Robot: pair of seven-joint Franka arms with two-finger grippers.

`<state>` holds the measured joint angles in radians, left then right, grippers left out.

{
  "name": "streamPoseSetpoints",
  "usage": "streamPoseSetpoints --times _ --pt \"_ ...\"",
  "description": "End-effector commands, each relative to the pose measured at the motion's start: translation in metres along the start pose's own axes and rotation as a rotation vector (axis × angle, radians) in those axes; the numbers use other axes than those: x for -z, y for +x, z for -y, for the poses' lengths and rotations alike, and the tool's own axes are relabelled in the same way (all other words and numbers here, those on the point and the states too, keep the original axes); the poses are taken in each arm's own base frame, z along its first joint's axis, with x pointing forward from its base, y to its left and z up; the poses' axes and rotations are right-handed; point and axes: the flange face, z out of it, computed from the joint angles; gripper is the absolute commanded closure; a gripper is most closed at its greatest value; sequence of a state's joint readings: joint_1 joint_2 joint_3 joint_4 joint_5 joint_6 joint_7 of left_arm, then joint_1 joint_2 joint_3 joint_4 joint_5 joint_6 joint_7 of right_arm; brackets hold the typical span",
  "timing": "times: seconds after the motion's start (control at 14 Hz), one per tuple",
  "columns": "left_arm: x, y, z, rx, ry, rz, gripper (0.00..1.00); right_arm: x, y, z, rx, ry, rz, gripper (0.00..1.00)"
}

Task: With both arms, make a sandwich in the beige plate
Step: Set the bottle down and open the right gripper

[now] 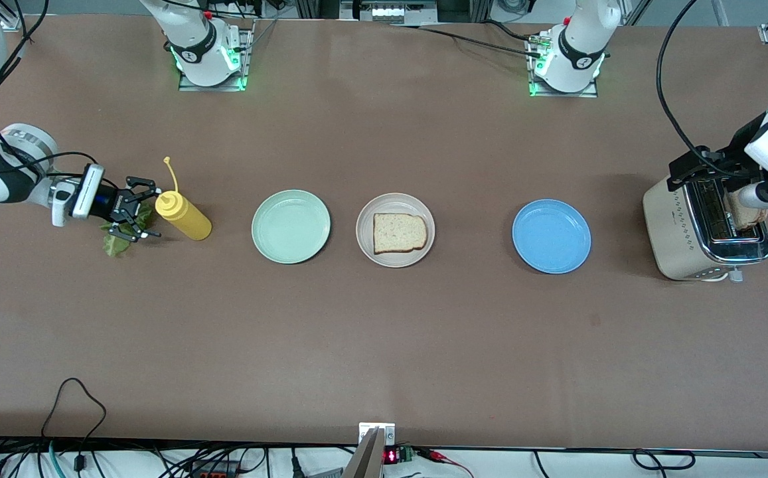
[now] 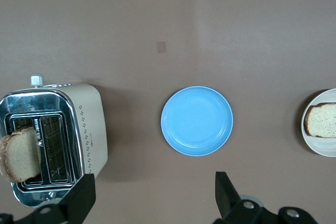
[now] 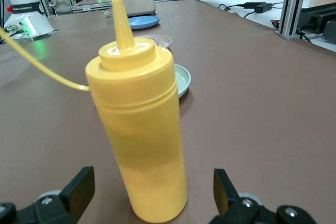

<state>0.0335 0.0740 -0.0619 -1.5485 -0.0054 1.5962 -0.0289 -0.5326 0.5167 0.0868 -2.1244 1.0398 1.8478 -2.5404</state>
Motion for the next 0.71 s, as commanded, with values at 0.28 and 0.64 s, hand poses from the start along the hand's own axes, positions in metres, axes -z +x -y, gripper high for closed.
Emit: streamPoseSetpoints --times 0.28,0.64 --pt "0.002 -0.007 0.002 -0.006 0.014 0.001 0.0 0.068 0.031 -0.001 -0.044 -0.008 0.151 0.0" --pt "0.002 -0.007 0.003 -0.004 0.014 -0.002 0.0 0.1 0.068 -0.002 -0.236 -0.044 0.247 0.0"
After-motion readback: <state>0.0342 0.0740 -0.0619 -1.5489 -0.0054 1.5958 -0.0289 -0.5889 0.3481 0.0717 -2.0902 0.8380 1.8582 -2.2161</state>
